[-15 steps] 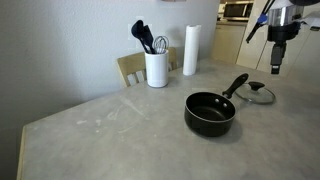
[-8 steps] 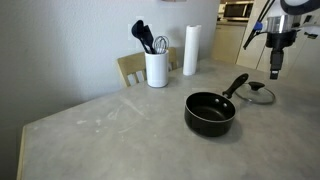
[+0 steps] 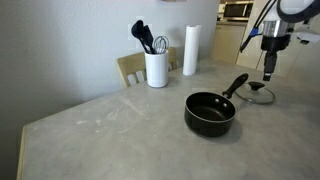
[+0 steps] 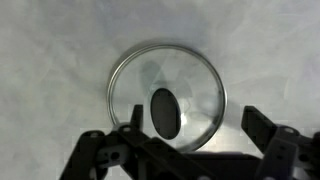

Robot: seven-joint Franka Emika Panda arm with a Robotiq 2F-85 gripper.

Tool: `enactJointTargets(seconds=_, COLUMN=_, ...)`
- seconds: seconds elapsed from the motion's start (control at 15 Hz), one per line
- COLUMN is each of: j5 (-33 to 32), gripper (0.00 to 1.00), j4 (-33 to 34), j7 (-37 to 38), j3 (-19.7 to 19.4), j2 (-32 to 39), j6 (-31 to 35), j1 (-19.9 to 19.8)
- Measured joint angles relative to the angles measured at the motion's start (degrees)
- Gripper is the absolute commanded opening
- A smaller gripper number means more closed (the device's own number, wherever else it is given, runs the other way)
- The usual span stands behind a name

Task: Put the lid on the pot then put it back on the counter

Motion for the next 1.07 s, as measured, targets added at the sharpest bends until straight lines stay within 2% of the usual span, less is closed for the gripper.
enactJointTargets(seconds=0.27, j5=0.0, gripper=1.00, j4=1.3, j7=0.0, j3=0.0, j2=4.5, j6=5.3, j1=-0.1)
enactJointTargets(seconds=0.47, j5=0.0, gripper=1.00, j4=3.8, j7=0.0, j3=0.2, j2=8.5, j6=6.3, j1=-0.8)
enactJointTargets(seconds=0.53, j5=0.0, gripper=0.90, j4=4.7, j7=0.0, j3=0.2, j2=9.7, j6=6.4, j1=-1.2)
enactJointTargets(seconds=0.6, j5=0.0, gripper=0.74, j4=5.5, j7=0.0, j3=0.3, j2=10.8, j6=6.5, j1=-1.6)
enactJointTargets(seconds=1.07, j5=0.5, gripper=0.24, j4=9.3, j7=0.0, j3=2.5, j2=13.9, j6=6.6, j1=-4.7)
